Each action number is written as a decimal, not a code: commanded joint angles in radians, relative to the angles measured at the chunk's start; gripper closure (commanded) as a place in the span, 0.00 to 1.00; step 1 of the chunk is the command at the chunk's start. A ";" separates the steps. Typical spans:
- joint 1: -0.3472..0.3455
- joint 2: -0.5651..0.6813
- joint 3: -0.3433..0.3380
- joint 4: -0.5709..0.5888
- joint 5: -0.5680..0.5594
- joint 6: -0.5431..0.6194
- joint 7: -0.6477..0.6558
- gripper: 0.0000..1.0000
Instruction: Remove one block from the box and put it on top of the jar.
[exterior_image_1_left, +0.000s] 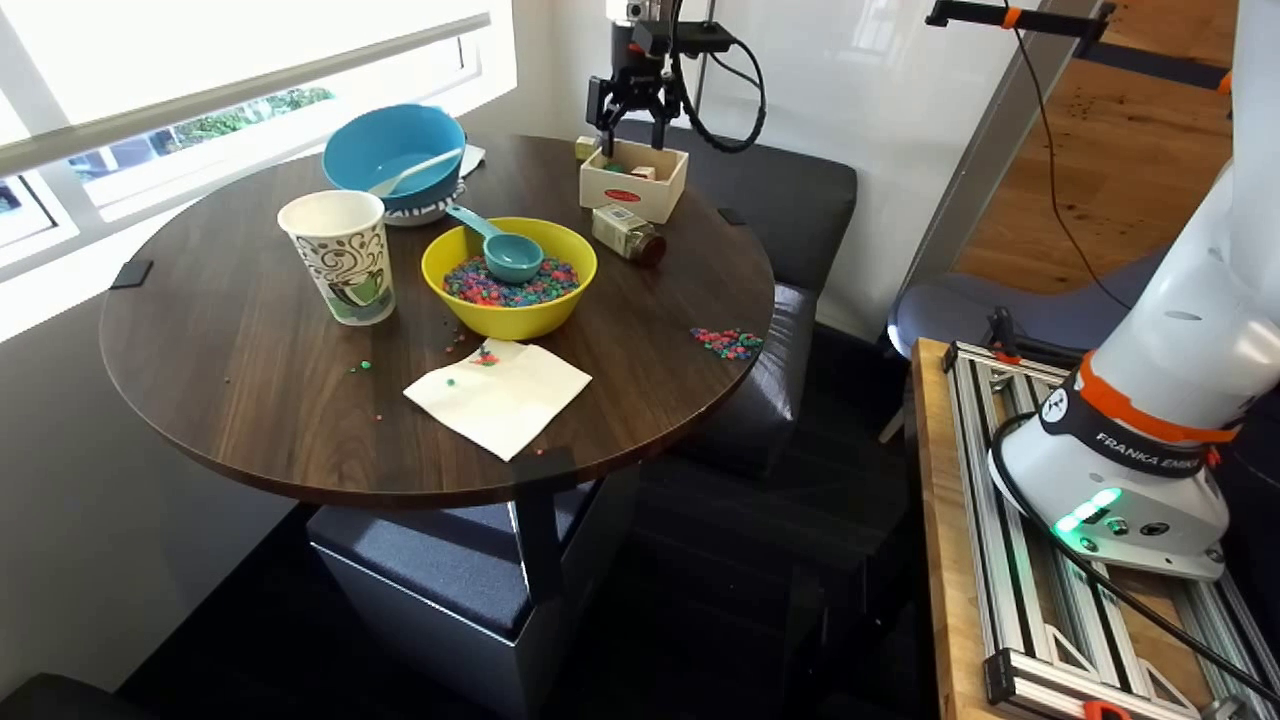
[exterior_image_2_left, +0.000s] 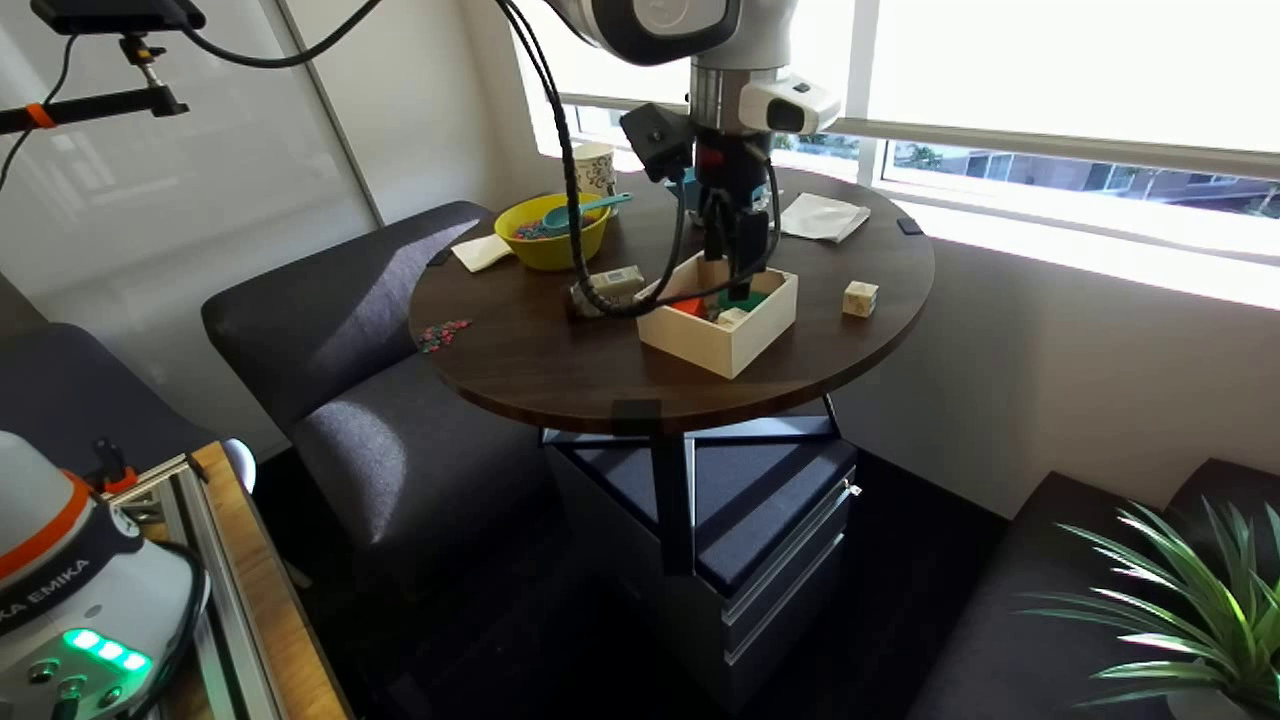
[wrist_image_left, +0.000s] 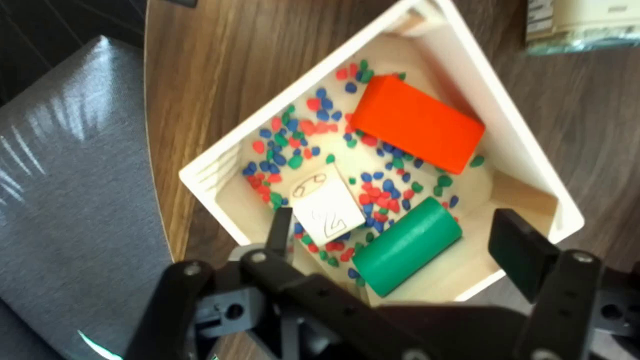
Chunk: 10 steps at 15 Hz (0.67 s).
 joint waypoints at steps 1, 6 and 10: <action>0.000 0.062 -0.010 0.023 0.015 0.065 0.061 0.00; 0.002 0.087 -0.025 0.053 -0.015 -0.034 0.104 0.00; 0.001 0.110 -0.024 0.083 -0.011 -0.125 0.115 0.26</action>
